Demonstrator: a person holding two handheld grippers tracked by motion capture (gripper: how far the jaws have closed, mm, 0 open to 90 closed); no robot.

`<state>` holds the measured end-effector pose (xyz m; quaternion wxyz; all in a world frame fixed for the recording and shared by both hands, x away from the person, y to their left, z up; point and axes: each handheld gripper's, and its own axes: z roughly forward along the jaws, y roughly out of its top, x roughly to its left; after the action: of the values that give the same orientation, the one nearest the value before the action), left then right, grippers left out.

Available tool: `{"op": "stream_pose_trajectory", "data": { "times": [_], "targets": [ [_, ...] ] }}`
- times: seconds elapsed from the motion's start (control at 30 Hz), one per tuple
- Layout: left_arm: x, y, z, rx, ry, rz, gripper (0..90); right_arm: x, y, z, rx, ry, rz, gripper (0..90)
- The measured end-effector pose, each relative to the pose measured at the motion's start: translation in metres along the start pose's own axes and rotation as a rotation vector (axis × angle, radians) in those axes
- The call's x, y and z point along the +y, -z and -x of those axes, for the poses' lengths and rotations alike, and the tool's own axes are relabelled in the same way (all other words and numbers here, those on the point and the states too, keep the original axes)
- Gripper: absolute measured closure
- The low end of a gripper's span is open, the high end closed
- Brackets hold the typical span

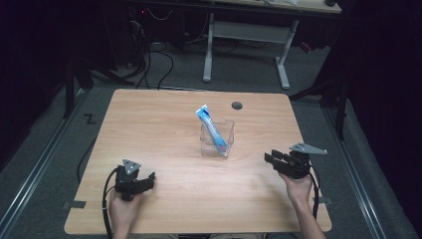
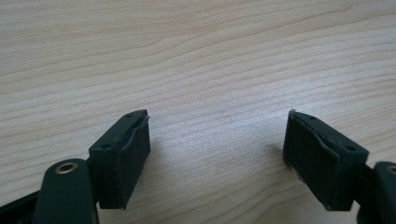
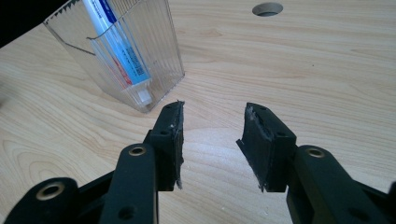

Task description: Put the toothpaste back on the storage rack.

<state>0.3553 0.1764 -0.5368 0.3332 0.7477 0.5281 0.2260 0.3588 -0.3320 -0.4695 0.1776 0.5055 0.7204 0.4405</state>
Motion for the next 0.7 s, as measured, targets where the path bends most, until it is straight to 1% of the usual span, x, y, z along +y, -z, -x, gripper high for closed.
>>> {"op": "stream_pose_trajectory", "data": {
  "times": [0.13, 0.23, 0.33, 0.4, 0.57, 0.7],
  "targets": [
    [0.000, 0.000, 0.000, 0.000, 0.000, 0.000, 23.4, -0.002, -0.007, -0.002, -0.008, 0.012, -0.027, 58.2],
    [0.000, 0.000, 0.000, 0.000, 0.000, 0.000, 23.4, -0.003, -0.013, -0.005, -0.016, 0.037, -0.041, 58.2],
    [0.000, 0.000, 0.000, 0.000, 0.000, 0.000, 23.3, -0.005, -0.018, -0.006, -0.018, 0.036, -0.049, 58.2],
    [0.000, 0.000, 0.000, 0.000, 0.000, 0.000, 23.3, -0.008, -0.021, -0.006, -0.019, 0.024, -0.060, 58.1],
    [0.000, 0.000, 0.000, -0.001, -0.001, 0.000, 23.2, -0.012, -0.029, -0.004, -0.027, 0.029, -0.084, 58.2],
    [0.000, 0.000, 0.000, 0.000, 0.000, 0.001, 23.2, -0.013, -0.036, -0.005, -0.026, 0.031, -0.100, 58.1]
  ]
}}
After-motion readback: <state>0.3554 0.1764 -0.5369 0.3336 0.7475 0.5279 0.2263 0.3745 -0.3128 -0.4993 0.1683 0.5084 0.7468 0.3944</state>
